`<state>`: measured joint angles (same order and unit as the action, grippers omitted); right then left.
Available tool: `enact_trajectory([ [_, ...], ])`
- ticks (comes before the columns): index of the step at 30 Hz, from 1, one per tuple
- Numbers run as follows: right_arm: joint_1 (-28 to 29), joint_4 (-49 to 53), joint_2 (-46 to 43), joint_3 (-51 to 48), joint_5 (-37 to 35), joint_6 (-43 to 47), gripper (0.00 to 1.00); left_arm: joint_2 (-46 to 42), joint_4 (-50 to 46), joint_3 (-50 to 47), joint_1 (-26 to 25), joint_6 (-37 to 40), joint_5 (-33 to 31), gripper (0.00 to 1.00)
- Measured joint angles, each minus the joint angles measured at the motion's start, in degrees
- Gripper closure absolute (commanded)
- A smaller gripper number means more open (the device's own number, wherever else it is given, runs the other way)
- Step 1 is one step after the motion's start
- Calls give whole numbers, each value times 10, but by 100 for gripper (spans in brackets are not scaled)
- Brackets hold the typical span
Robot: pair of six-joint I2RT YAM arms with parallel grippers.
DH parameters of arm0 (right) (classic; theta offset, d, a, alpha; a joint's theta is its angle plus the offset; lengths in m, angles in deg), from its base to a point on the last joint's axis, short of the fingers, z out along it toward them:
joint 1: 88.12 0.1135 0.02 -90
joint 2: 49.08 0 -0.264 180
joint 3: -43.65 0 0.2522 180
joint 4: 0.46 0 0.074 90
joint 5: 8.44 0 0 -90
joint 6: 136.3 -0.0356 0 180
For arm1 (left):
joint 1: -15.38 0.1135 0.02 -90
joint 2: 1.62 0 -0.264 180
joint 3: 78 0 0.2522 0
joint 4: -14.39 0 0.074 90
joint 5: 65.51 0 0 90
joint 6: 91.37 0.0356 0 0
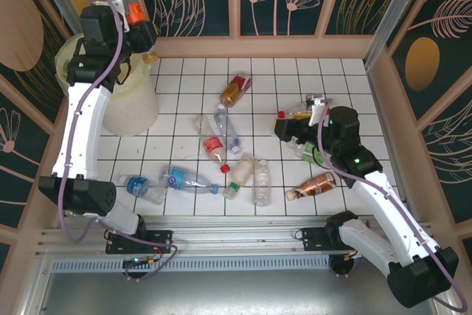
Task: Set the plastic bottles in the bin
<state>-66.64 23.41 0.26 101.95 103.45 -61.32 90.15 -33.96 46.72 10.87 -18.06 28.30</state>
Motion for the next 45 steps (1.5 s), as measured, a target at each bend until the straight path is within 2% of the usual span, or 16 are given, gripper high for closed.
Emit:
enact_trajectory([
  [9,2,-1,4,-6,-7,2,12,57,-37,24,37,34,-71,49],
  [20,11,-2,19,-12,-11,2,12,64,-43,24,107,39,-106,49],
  [27,21,6,34,-12,-11,11,12,99,-38,14,116,38,-114,48],
  [35,57,26,60,-12,-12,27,12,158,-38,10,116,38,-105,46],
  [45,67,30,85,-12,-16,28,12,179,-42,11,116,30,-82,30],
])
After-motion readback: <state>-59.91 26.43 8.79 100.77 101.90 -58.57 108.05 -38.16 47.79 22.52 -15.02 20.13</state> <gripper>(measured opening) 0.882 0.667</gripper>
